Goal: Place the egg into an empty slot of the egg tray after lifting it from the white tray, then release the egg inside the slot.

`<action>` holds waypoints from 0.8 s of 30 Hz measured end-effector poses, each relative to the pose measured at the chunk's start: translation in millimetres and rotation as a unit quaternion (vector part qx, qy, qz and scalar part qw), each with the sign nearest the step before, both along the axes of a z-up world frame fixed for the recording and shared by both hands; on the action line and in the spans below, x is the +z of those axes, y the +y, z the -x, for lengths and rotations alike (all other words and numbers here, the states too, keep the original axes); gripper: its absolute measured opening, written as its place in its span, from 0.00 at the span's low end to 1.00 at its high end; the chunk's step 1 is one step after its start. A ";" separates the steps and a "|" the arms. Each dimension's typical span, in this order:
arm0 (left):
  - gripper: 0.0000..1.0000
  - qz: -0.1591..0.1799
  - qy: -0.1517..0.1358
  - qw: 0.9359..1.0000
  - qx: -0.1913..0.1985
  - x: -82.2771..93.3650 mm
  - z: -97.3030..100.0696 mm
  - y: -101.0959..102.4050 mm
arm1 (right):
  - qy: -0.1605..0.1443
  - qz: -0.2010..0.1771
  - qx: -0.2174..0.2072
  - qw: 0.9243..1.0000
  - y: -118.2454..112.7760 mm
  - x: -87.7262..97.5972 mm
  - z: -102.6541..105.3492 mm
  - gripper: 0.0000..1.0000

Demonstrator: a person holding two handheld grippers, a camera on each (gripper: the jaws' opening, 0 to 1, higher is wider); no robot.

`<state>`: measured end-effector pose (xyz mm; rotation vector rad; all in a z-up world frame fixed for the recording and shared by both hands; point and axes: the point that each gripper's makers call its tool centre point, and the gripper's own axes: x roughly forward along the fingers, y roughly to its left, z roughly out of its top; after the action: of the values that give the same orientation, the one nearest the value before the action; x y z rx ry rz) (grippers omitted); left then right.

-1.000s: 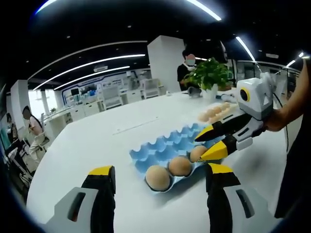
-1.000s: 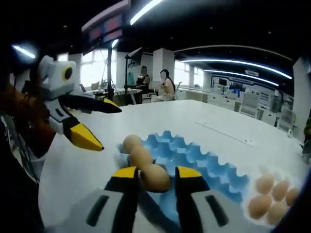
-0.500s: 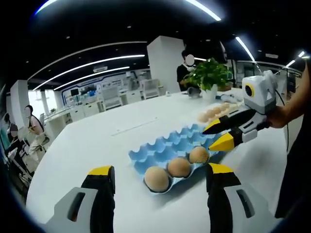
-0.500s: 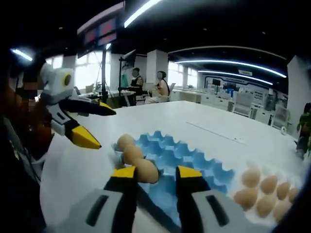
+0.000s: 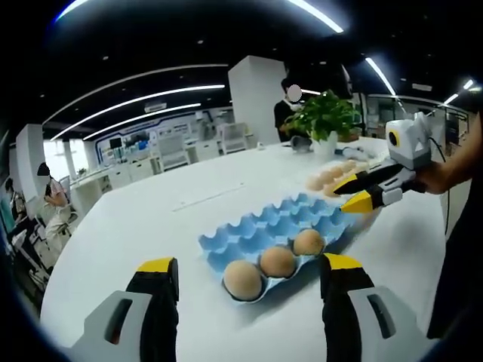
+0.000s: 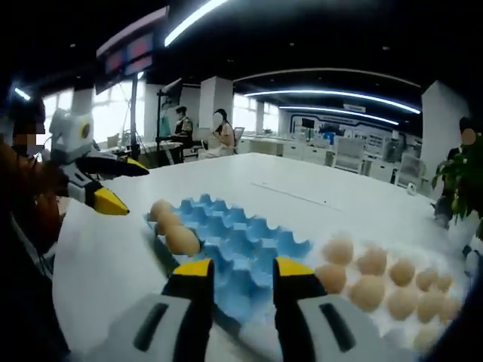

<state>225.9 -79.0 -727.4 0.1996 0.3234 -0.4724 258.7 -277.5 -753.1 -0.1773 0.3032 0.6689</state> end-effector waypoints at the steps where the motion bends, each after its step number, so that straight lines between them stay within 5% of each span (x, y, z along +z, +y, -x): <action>1: 0.78 0.000 0.000 1.000 0.000 0.1 -0.1 -0.2 | -0.001 0.002 -0.009 1.000 -5.6 0.0 -0.9 0.30; 7: 0.77 0.000 0.000 1.000 -0.003 0.4 -2.0 -2.6 | -0.007 0.013 -0.137 0.990 -96.2 2.3 -7.4 0.30; 13: 0.77 0.010 0.005 1.000 -0.001 1.6 -3.4 -4.4 | -0.033 0.032 -0.269 0.962 -192.7 11.0 -4.5 0.30; 18: 0.77 0.009 -0.001 1.000 0.001 4.3 -4.4 -2.8 | -0.004 0.013 -0.299 0.954 -218.2 -2.0 -1.9 0.30; 24: 0.77 0.004 0.000 1.000 0.001 4.8 -2.7 -3.3 | 0.024 0.006 -0.294 0.956 -210.6 -20.4 -7.2 0.30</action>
<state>228.7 -82.3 -722.5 0.1910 0.3210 -0.4722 265.9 -488.1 -773.5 -0.0754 0.3841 0.0806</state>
